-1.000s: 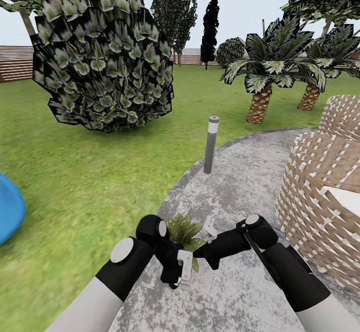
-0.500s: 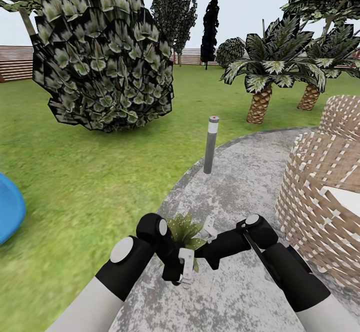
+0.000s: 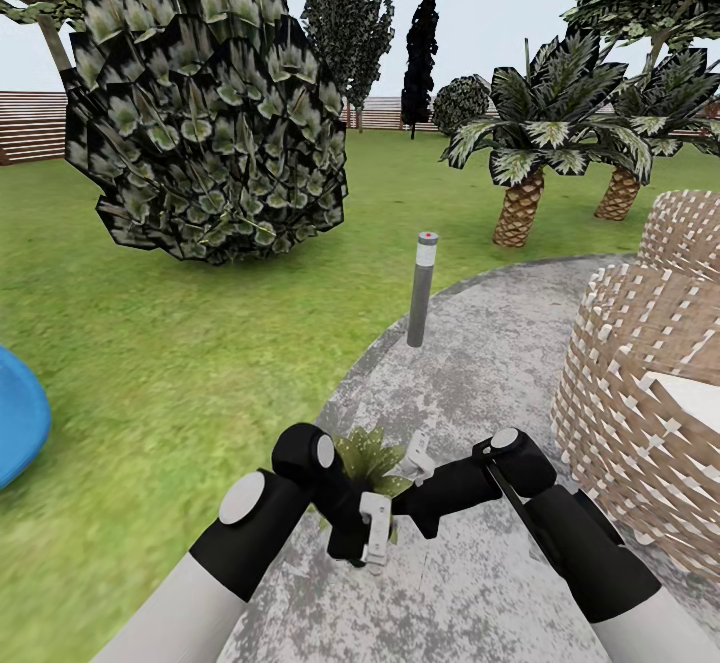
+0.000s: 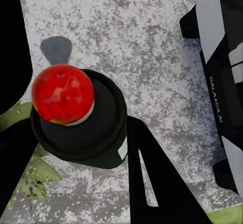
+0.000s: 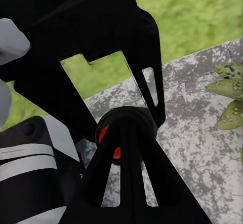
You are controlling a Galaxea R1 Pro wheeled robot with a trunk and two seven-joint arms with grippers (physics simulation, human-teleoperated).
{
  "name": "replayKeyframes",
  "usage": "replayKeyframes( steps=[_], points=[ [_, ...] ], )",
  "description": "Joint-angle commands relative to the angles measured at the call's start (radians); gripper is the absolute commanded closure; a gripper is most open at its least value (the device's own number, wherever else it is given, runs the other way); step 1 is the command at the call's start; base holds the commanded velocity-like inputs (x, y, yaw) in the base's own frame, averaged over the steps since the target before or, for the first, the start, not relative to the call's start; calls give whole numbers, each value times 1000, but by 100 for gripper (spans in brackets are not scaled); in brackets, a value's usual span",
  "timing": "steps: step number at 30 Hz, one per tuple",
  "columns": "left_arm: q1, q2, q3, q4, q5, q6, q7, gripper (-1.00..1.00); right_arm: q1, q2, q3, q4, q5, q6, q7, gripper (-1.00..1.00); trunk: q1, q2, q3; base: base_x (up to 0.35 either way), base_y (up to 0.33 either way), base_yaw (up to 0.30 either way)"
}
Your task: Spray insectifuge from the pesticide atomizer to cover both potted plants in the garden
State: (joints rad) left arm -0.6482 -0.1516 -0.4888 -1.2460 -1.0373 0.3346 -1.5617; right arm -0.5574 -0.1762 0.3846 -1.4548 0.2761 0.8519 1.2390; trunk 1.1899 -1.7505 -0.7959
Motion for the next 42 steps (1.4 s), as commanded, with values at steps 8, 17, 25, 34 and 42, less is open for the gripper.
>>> replayKeyframes(
  steps=[8,17,25,34,42],
  points=[
    [-1,0,-1,-13,-6,11,-6,100,-1,0,1,-1,9,6,8,100,0,0,-1,0,0,0],
    [-1,0,1,-13,-6,11,-6,100,-1,0,1,-1,9,6,8,100,0,0,-1,0,0,0],
    [6,3,8,-10,-7,9,-6,100,-1,0,2,-2,9,6,8,100,0,0,-1,0,0,0],
    [9,8,94,-3,-8,9,-3,100,-1,0,2,-3,9,6,8,100,0,0,-1,0,0,0],
    [14,14,215,-2,-9,0,-2,100,-1,-1,5,-8,9,6,8,100,0,0,-1,0,0,0]
  ],
)
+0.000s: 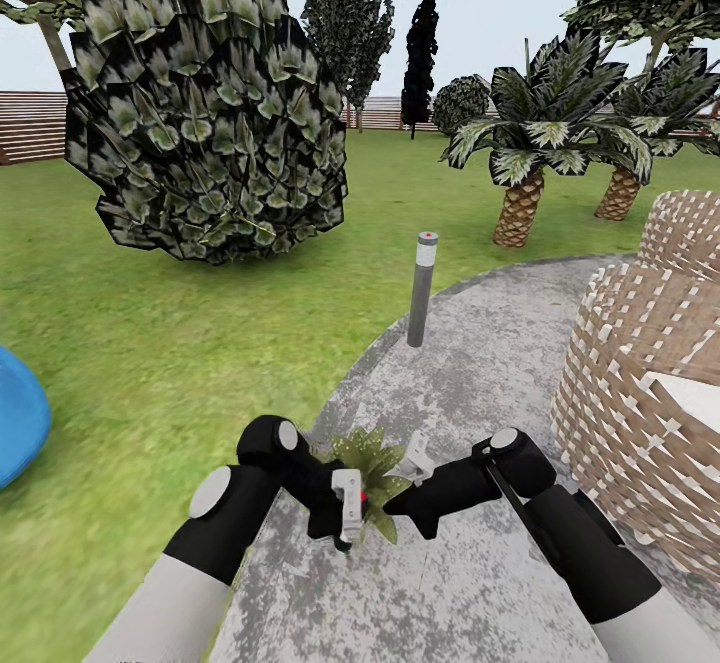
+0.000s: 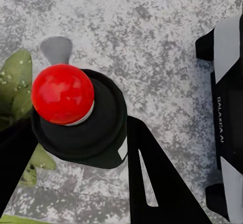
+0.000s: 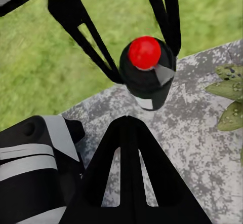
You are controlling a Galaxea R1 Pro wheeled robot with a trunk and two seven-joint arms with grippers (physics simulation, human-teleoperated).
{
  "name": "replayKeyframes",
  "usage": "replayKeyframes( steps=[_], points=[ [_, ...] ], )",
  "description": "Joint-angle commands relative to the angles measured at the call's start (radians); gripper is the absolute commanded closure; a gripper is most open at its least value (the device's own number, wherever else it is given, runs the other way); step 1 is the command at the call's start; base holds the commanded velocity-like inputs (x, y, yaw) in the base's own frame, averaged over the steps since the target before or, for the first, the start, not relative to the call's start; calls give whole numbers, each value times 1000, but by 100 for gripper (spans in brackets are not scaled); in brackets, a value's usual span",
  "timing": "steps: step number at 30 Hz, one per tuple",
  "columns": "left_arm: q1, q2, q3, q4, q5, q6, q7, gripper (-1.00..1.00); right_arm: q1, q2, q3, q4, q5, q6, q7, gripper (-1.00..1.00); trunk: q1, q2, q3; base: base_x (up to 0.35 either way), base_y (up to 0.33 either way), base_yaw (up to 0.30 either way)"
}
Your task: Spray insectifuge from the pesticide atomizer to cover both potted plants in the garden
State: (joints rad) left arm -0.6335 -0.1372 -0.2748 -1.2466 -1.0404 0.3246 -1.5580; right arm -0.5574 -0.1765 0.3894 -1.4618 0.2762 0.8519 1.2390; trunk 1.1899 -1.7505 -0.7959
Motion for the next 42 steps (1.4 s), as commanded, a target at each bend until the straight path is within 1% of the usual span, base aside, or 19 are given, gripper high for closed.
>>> replayKeyframes(
  steps=[1,5,9,12,15,17,18,19,20,21,25,26,27,28,30,33,36,39,42],
  points=[
    [0,1,23,-1,-6,7,-6,100,-1,-1,5,-2,9,6,8,100,0,0,-1,0,0,0],
    [1,22,122,0,-6,1,-4,100,-1,-7,21,-12,9,6,8,100,0,0,-1,0,0,0],
    [1,82,192,0,-6,1,-4,100,-1,-9,21,-21,9,6,8,100,0,0,-1,0,0,0],
    [1,105,335,-3,-6,2,-5,100,1,-10,18,-20,9,6,6,100,0,0,-1,0,0,0],
    [1,108,521,-7,-6,4,-4,100,4,-10,14,-15,12,6,-3,100,0,0,-1,0,0,0],
    [1,107,614,-8,-7,8,3,100,9,-9,7,-15,12,6,-8,100,0,0,-1,0,0,0],
    [1,107,667,-9,-8,12,6,100,10,-9,-20,-12,12,6,-49,100,0,0,-1,0,0,0],
    [1,107,709,-9,-8,14,16,100,10,-6,-76,-10,12,6,-115,100,0,0,-1,0,0,0],
    [1,107,770,-7,-9,15,59,100,10,-1,-190,-8,10,4,-217,100,0,0,-1,0,0,0],
    [1,107,810,-6,-9,16,107,100,10,1,-268,-6,9,-2,-270,100,0,0,-1,0,0,0],
    [60,106,905,7,-7,16,351,100,10,5,-502,51,8,-274,-355,100,0,0,-1,0,0,0],
    [71,105,916,8,-6,15,387,100,10,10,-551,76,8,-321,-379,100,0,0,-1,0,0,0],
    [93,103,938,9,-6,14,442,100,10,35,-632,131,8,-406,-429,100,0,0,-1,0,0,0],
    [107,102,953,10,-5,13,469,100,11,52,-664,165,8,-467,-455,100,0,0,-1,0,0,0],
    [121,101,989,16,-5,5,520,100,11,70,-688,250,9,-581,-518,100,0,0,-1,0,0,0],
    [128,99,1056,107,-4,-13,669,100,11,79,-698,494,9,-751,-711,100,0,0,-1,0,0,0],
    [129,99,1102,211,-3,-61,784,100,11,80,-698,748,10,-873,-842,100,0,0,-1,0,0,0],
    [133,99,1174,280,-4,-138,894,100,11,80,-698,896,10,-974,-911,100,0,0,-1,0,0,0],
    [141,99,1227,405,-4,-206,1038,100,12,80,-698,1070,12,-1159,-970,100,0,0,-1,0,0,0]
  ],
)
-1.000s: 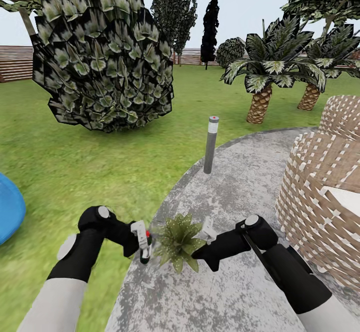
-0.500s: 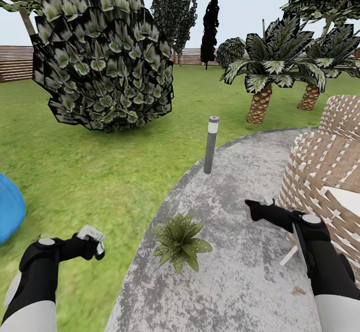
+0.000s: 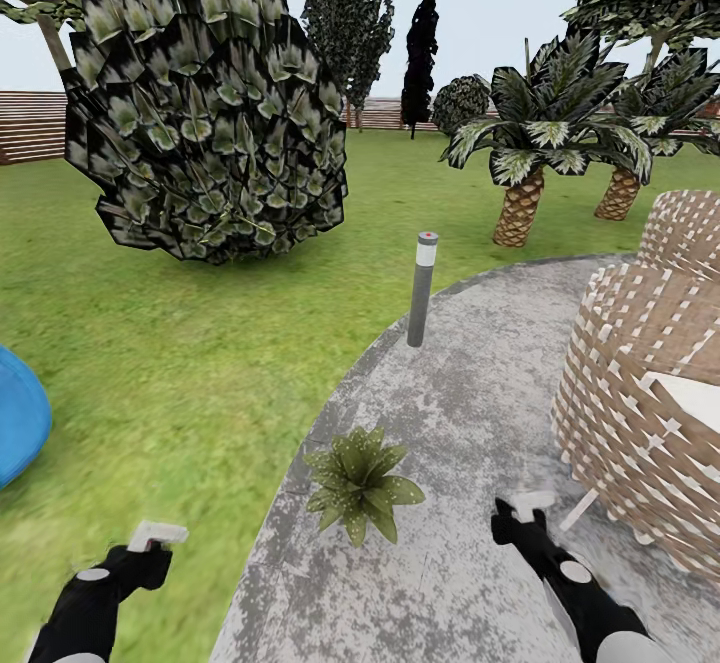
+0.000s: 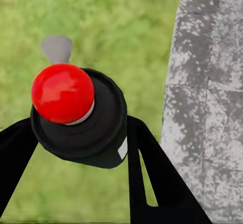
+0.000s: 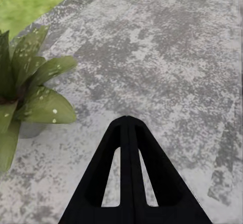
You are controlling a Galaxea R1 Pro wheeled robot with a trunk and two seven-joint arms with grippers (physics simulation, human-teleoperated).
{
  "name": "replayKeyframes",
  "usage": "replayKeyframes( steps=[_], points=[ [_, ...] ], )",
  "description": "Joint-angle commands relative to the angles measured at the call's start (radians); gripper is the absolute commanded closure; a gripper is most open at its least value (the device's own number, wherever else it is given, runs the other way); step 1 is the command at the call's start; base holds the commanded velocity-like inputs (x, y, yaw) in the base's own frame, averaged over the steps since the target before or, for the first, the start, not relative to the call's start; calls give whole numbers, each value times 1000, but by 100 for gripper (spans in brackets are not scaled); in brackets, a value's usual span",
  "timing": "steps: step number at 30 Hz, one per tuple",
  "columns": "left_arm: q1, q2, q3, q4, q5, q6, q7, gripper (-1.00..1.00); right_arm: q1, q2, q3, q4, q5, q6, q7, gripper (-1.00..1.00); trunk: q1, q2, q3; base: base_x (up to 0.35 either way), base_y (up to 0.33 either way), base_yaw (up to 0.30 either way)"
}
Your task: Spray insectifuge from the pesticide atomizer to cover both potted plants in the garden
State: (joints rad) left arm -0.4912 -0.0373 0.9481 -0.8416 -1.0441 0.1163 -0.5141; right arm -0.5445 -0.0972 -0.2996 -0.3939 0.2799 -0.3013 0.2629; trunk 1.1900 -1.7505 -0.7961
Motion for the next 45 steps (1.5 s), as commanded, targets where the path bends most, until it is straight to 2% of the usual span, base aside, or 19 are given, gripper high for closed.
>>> replayKeyframes(
  steps=[1,3,4,5,7,9,15,25,30,35,45],
  points=[
    [0,-1,18,48,0,-35,49,100,-1,1,-9,56,8,-58,-8,100,0,0,-1,0,0,0],
    [6,-1,44,130,0,-88,141,100,-1,1,-9,141,8,-124,-18,100,0,0,-1,0,0,0],
    [10,-1,60,172,0,-110,187,100,-1,1,-9,173,8,-149,-21,-100,0,0,-1,0,0,0],
    [12,-1,75,203,-1,-127,218,100,-2,1,-9,193,8,-164,-22,-100,0,0,-1,0,0,0],
    [16,0,97,231,-1,-144,241,100,-1,1,-9,215,9,-175,-22,-100,0,0,-1,0,0,0],
    [27,0,121,246,-1,-157,247,100,-2,1,-9,223,7,-178,-22,-100,0,0,-1,0,0,0],
    [38,3,226,258,-1,-207,250,100,-1,1,-9,230,4,-179,-20,-100,0,0,-1,0,0,0],
    [76,0,238,271,-1,-210,249,100,-2,1,-9,235,4,-177,-19,-100,0,0,-1,0,0,0],
    [83,2,239,318,-1,-212,249,100,-1,1,-9,359,5,-169,-19,-100,0,0,-1,0,0,0],
    [97,1,238,324,-1,-248,249,100,-2,1,-9,370,5,-168,-18,-100,0,0,-1,0,0,0],
    [105,2,239,325,-1,-252,249,100,-2,1,-9,371,5,-168,-18,-100,0,0,-1,0,0,0]
  ],
)
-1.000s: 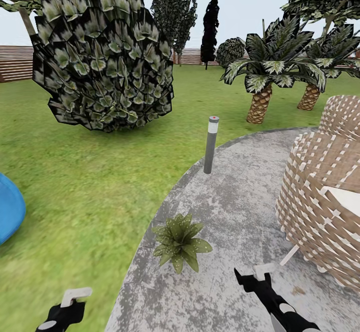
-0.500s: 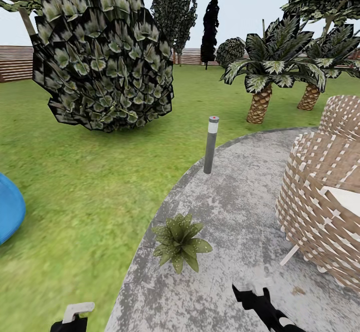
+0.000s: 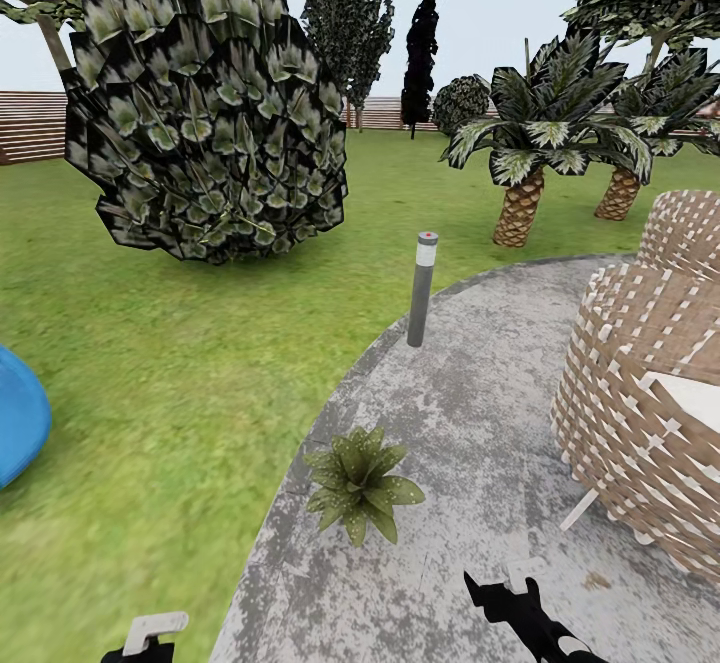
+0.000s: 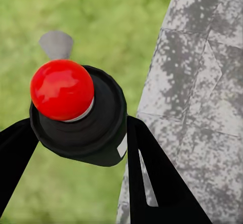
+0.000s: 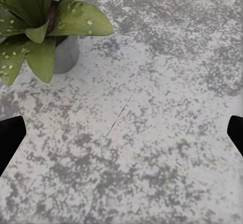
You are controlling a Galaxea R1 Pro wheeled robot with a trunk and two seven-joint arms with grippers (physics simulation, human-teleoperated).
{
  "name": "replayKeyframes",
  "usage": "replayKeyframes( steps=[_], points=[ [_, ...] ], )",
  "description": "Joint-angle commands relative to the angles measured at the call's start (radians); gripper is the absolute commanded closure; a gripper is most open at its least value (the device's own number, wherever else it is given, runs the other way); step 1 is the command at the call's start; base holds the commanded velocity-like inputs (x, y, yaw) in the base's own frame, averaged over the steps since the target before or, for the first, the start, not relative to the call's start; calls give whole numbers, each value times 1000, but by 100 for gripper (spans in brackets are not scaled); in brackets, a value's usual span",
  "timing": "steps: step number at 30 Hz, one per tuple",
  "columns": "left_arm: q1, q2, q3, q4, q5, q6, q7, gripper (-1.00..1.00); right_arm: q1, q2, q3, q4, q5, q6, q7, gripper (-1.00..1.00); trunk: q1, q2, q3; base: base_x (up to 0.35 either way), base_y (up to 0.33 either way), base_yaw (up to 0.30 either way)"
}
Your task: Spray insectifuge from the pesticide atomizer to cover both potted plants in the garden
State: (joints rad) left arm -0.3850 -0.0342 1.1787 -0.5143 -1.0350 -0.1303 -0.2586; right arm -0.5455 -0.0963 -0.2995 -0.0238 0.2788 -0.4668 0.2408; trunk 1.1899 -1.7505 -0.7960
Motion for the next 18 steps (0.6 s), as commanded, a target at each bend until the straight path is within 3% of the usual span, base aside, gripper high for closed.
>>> replayKeyframes(
  steps=[1,18],
  points=[
    [-1,-1,9,-2,-10,-6,-7,100,-1,0,-9,1,7,-3,4,-100,0,0,-1,0,0,0],
    [0,-1,8,-1,-10,-6,-7,100,-1,0,-9,1,7,-3,3,-100,0,0,-1,0,0,0]
  ],
)
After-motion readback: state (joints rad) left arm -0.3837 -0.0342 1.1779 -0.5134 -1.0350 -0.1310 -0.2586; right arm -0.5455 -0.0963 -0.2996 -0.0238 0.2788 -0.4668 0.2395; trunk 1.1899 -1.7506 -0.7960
